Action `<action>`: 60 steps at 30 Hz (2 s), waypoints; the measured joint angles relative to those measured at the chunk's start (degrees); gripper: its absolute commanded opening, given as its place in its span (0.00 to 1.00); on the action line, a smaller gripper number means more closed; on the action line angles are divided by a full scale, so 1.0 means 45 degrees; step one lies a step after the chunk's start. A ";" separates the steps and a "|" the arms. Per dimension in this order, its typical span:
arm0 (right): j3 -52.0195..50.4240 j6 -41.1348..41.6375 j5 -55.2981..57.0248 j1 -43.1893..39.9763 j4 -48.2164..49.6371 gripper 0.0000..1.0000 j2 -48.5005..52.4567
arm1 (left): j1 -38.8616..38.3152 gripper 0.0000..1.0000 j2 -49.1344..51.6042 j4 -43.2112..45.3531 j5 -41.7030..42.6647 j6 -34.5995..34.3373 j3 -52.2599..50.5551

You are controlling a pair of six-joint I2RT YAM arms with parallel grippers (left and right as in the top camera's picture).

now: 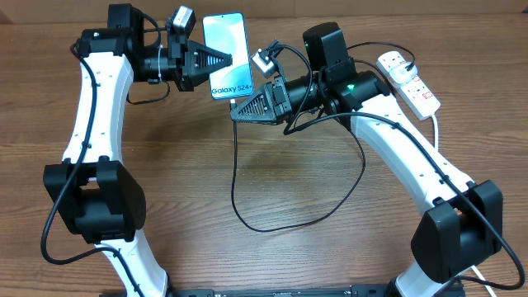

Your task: Plug charger to phone and switch on socket

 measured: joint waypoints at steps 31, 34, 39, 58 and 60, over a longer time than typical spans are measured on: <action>0.0000 0.0000 -0.0204 -0.0189 0.0015 0.04 0.0000 | 0.0000 0.04 0.0000 0.0049 0.0000 -0.0243 0.0000; 0.0000 0.0000 -0.0209 -0.0185 0.0024 0.04 0.0000 | -0.0005 0.04 0.0000 0.0049 0.0000 -0.0291 0.0000; 0.0000 0.0000 -0.0204 -0.0189 0.0015 0.04 0.0000 | -0.0005 0.04 0.0000 0.0049 0.0000 -0.0291 0.0000; 0.0000 0.0005 -0.0282 -0.0180 -0.0029 0.04 0.0000 | -0.0253 0.04 0.0000 0.0204 0.0000 -0.0287 0.0000; 0.0000 0.0000 -0.0287 -0.0180 -0.0024 0.04 0.0000 | -0.0253 0.04 0.0000 0.0204 0.0000 -0.0287 0.0000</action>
